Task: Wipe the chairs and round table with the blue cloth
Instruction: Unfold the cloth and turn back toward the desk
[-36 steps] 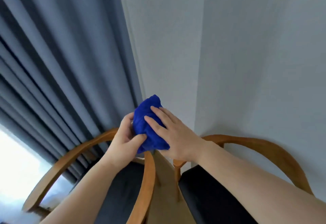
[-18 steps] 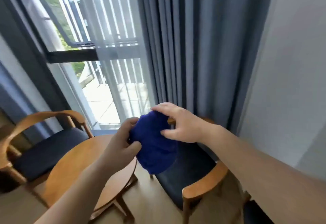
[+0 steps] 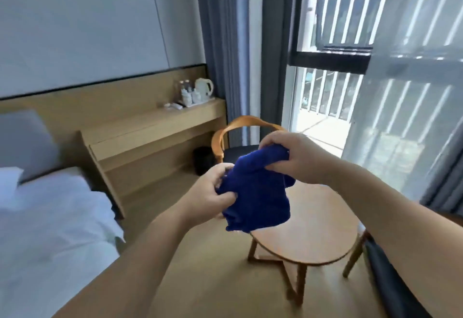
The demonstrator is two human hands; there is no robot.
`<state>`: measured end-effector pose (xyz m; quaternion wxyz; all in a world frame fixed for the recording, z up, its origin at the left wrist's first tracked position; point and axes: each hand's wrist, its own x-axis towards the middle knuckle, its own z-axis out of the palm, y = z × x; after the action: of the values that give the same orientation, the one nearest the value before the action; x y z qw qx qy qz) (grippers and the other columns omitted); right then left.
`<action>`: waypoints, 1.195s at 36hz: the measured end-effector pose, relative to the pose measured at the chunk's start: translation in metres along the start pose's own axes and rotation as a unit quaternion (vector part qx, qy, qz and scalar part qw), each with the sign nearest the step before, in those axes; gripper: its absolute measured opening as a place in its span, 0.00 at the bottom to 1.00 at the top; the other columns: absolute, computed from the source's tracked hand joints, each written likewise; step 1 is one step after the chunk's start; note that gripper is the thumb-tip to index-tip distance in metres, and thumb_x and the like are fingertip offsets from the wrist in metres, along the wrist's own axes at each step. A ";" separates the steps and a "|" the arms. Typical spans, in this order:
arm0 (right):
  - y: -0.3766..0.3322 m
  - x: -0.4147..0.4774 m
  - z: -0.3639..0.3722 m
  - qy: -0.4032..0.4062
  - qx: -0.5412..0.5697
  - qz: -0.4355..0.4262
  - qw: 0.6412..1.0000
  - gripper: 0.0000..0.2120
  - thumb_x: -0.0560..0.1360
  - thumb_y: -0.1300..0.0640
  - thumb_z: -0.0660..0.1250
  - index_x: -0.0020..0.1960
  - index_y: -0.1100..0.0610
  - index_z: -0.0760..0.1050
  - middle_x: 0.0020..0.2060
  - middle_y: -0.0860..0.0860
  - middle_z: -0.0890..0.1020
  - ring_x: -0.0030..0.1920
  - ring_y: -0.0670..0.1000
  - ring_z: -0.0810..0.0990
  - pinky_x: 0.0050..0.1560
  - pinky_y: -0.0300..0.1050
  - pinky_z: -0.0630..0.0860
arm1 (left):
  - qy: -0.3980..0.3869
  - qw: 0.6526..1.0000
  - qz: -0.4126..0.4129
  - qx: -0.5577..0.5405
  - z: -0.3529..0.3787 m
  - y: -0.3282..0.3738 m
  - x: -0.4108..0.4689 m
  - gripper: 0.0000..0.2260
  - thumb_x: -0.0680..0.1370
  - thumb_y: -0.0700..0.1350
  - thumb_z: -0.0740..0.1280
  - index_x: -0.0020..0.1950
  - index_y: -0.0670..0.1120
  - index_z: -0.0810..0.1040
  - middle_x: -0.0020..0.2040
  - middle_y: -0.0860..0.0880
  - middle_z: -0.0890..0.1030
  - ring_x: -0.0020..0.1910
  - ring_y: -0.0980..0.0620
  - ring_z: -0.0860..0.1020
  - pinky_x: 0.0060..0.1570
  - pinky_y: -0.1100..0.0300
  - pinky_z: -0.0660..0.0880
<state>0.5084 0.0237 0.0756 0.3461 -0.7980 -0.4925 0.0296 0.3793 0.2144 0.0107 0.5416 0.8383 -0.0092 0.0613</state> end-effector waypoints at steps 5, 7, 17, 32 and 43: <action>-0.032 0.071 0.054 -0.048 0.008 -0.057 0.997 0.16 0.72 0.58 0.70 0.53 0.40 0.74 0.44 0.36 0.78 0.48 0.36 0.76 0.40 0.28 0.73 | 0.092 0.995 -0.030 -0.016 -0.064 -0.032 -0.025 0.13 0.74 0.46 0.68 0.57 0.53 0.72 0.51 0.51 0.81 0.50 0.52 0.81 0.49 0.52 0.80; -0.039 0.094 0.071 -0.044 0.030 -0.068 0.996 0.18 0.72 0.58 0.71 0.57 0.42 0.72 0.45 0.38 0.77 0.48 0.36 0.76 0.41 0.32 0.76 | 0.136 0.990 -0.044 0.000 -0.085 -0.043 -0.031 0.13 0.74 0.49 0.69 0.56 0.54 0.72 0.49 0.54 0.81 0.48 0.54 0.81 0.47 0.54 0.80; -0.035 0.187 0.132 -0.052 0.139 -0.084 0.985 0.15 0.73 0.66 0.67 0.53 0.48 0.75 0.46 0.44 0.80 0.47 0.43 0.79 0.45 0.38 0.78 | 0.158 0.978 -0.132 -0.043 -0.149 -0.092 -0.035 0.15 0.71 0.52 0.71 0.57 0.54 0.76 0.50 0.54 0.82 0.50 0.53 0.82 0.52 0.53 0.79; 0.034 0.378 0.158 -0.133 0.153 -0.067 0.977 0.30 0.73 0.69 0.62 0.67 0.43 0.69 0.57 0.50 0.77 0.53 0.50 0.79 0.51 0.41 0.79 | 0.278 0.939 -0.158 0.125 -0.233 -0.149 0.106 0.15 0.72 0.55 0.70 0.53 0.57 0.67 0.49 0.56 0.77 0.44 0.63 0.78 0.42 0.60 0.78; 0.050 0.512 0.170 -0.292 0.051 -0.112 0.948 0.32 0.68 0.71 0.55 0.54 0.37 0.76 0.47 0.40 0.81 0.50 0.42 0.79 0.38 0.33 0.74 | 0.287 0.922 -0.239 0.107 -0.311 -0.189 0.158 0.38 0.61 0.69 0.71 0.67 0.59 0.64 0.51 0.56 0.77 0.49 0.57 0.79 0.49 0.59 0.77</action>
<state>0.7431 0.5117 0.0679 0.2287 -0.6751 -0.6563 0.2474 0.5231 0.5833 -0.0165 0.4270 0.8150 0.3536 0.1687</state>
